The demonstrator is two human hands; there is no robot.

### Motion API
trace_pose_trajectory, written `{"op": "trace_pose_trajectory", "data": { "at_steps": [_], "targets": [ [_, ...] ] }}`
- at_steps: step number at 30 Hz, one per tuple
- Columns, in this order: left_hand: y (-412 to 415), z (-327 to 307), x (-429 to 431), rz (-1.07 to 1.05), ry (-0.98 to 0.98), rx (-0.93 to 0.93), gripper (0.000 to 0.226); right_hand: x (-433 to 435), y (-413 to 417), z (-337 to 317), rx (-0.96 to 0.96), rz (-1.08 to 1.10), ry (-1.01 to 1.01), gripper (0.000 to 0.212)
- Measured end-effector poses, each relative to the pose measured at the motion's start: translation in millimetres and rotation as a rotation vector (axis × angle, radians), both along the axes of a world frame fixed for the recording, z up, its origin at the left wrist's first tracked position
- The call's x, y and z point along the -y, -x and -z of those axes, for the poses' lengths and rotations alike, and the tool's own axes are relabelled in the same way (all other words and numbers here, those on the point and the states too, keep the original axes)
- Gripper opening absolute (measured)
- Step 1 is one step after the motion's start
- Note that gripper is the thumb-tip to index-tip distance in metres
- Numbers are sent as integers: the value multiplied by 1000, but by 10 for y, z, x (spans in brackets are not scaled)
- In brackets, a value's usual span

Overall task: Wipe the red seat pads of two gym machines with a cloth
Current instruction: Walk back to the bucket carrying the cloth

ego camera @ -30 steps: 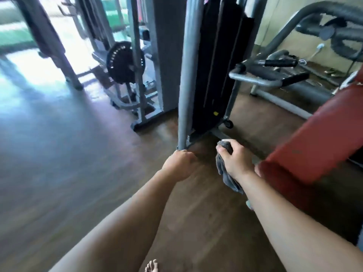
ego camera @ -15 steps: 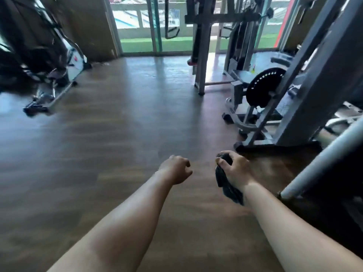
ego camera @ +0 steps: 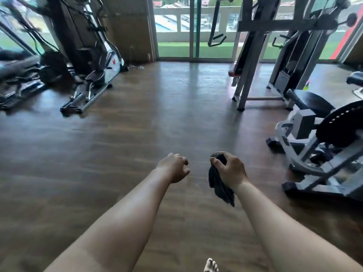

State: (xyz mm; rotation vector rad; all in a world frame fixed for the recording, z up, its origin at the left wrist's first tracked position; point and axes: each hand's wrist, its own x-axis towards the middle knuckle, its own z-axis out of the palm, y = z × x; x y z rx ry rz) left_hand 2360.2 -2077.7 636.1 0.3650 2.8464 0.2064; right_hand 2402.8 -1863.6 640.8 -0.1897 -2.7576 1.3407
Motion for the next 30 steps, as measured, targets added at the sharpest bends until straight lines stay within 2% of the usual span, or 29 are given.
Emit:
{"op": "trace_pose_trajectory", "data": {
  "at_steps": [6,10,20,30],
  "targets": [
    [1701,-103,284,-100,-8,35,49,190,1964,-253,29,-90,-31,19],
    [2893,-116,570,-144,1,38,50,442,3233,-377,8,-126,-65,24],
    [6176,-212,1349,-113,38,37,51,1232,6378,-358,-12,-102,-20,20],
    [9586,-222,1463,-110,64,14,51,1360,9833,-178,0,-99,-14,21]
  ]
}}
